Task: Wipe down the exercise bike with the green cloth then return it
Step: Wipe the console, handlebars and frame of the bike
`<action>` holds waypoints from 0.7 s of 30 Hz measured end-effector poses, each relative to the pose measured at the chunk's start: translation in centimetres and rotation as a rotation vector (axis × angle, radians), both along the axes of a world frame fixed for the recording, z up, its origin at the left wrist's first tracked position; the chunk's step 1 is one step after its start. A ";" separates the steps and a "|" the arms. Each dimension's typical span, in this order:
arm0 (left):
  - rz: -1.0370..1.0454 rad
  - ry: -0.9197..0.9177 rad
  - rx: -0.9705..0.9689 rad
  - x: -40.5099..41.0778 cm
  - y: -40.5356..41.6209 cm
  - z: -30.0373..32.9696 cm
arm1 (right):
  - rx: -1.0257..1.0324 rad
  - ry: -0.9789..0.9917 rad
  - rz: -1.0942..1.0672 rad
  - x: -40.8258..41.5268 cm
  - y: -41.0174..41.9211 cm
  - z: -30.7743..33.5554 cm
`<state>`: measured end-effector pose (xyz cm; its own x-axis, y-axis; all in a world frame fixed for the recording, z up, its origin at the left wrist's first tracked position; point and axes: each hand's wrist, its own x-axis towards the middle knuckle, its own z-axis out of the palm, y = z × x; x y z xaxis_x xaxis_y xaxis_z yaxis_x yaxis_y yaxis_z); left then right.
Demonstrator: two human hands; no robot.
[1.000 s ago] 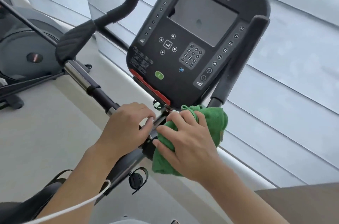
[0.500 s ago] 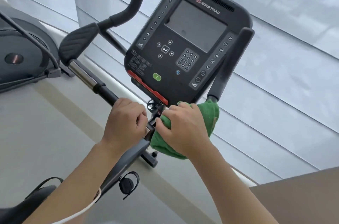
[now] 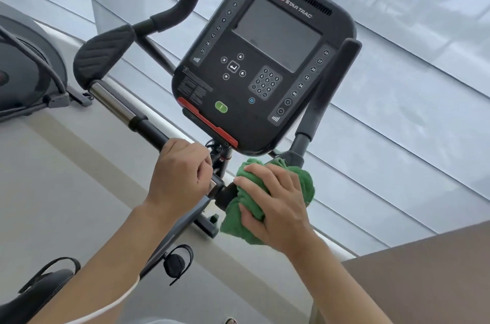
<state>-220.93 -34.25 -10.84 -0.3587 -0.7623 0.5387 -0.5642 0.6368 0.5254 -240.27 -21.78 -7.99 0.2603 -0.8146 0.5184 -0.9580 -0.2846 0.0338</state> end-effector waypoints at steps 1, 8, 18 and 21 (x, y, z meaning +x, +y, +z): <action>-0.001 0.001 -0.003 0.0 -0.1 -0.1 | -0.014 -0.017 0.065 -1.1 -0.6 0.7; 0.024 -0.003 -0.018 -0.3 -0.2 -0.4 | 0.096 -0.226 -0.089 -5.9 -6.2 5.4; 0.033 -0.021 -0.029 -0.3 -0.1 -0.5 | -0.010 -0.287 -0.342 0.5 -2.5 3.5; 0.030 -0.023 -0.047 -0.3 -0.5 -0.7 | -0.044 -0.270 -0.263 4.6 1.2 0.0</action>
<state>-221.25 -34.73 -11.51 -0.3488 -0.7470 0.5660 -0.5953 0.6430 0.4818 -235.68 -20.60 -8.04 -0.1055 -0.8111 0.5754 -0.9744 -0.0313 -0.2228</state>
